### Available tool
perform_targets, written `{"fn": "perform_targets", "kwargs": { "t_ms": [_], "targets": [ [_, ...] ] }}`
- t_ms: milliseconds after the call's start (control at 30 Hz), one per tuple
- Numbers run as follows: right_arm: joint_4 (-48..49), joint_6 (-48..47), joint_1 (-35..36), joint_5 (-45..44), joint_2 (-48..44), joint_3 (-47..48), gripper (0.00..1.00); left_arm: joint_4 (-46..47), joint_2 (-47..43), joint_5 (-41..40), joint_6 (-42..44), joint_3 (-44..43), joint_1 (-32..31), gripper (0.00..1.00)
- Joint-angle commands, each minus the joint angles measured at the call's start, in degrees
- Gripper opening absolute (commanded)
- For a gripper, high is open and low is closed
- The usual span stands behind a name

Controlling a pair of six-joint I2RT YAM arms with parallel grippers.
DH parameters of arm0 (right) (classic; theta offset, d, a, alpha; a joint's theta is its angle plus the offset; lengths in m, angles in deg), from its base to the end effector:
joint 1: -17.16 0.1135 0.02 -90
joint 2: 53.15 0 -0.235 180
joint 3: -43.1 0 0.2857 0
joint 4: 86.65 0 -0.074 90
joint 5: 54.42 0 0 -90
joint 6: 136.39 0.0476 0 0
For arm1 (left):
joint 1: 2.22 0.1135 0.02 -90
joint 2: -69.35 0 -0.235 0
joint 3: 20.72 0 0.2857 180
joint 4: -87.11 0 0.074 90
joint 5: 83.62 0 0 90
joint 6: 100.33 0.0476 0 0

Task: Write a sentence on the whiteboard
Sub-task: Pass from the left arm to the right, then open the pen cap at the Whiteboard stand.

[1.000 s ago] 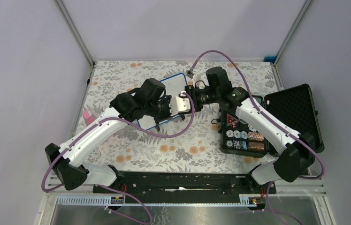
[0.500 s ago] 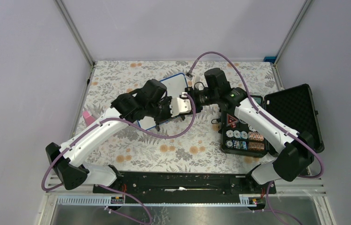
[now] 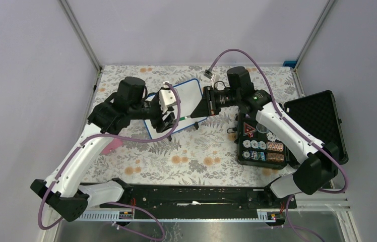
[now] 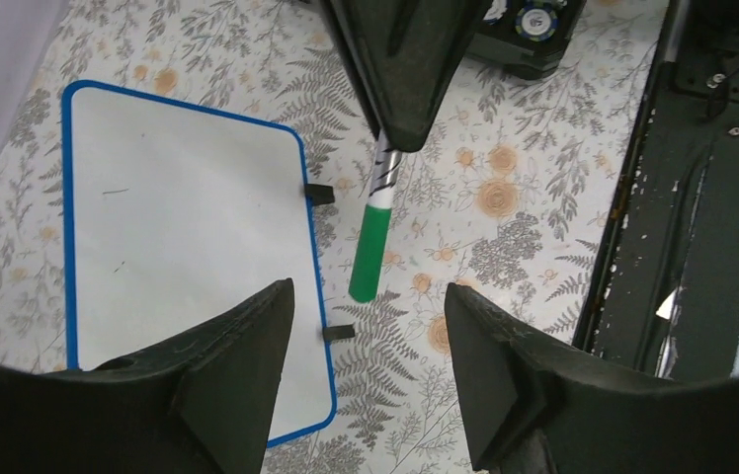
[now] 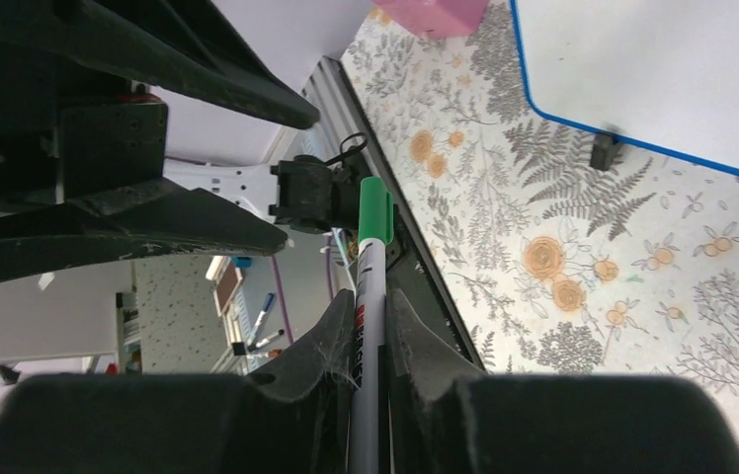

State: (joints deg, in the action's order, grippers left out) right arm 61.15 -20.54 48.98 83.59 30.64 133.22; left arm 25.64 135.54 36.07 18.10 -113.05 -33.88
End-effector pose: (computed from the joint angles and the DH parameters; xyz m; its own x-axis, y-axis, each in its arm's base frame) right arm 0.2989 0.2271 0.3324 -0.7352 -0.1129 -0.6683 -0.6672 0.2946 0.6842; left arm 0.2223 -0.1648 0.3877 -0.0520 0.5180 -0.8538 0.9378 0.3192 0.1365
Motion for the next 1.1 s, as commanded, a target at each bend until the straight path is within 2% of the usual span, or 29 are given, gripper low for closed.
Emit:
{"fn": "perform_targets", "kwargs": {
  "t_ms": [0, 167, 367, 600, 767, 900, 1067],
  "targets": [
    [5.72, 3.01, -0.15, 5.11, -1.46, 0.03, 0.00, 3.91, 0.08, 4.56, -1.90, 0.83, -0.24, 0.64],
    [7.34, 4.33, -0.13, 7.25, -2.15, -0.94, 0.00, 4.35, 1.44, 6.00, -1.66, 1.55, -0.23, 0.62],
    [7.28, 4.82, -0.09, 7.80, -2.53, -1.70, 0.00, 5.13, 2.41, 6.28, -1.09, 2.02, -0.57, 0.46],
    [7.17, 5.26, -0.09, 7.89, -2.73, -1.46, 0.00, 3.58, 3.06, 4.42, 0.77, 2.41, -1.64, 0.34],
    [6.93, 5.36, -0.16, 7.96, -2.69, -1.34, 0.00, 3.20, 3.23, 3.36, 0.90, 2.99, -1.78, 0.13],
    [6.89, 5.37, -1.07, 8.10, -2.57, -1.20, 0.00, 2.43, 2.99, 2.16, 1.62, 4.13, -1.87, 0.00],
    [6.86, 5.69, -4.91, 9.08, -3.03, -0.12, 0.00, 0.19, 2.33, -0.46, 4.04, 6.79, -1.83, 0.00]
  ]
}}
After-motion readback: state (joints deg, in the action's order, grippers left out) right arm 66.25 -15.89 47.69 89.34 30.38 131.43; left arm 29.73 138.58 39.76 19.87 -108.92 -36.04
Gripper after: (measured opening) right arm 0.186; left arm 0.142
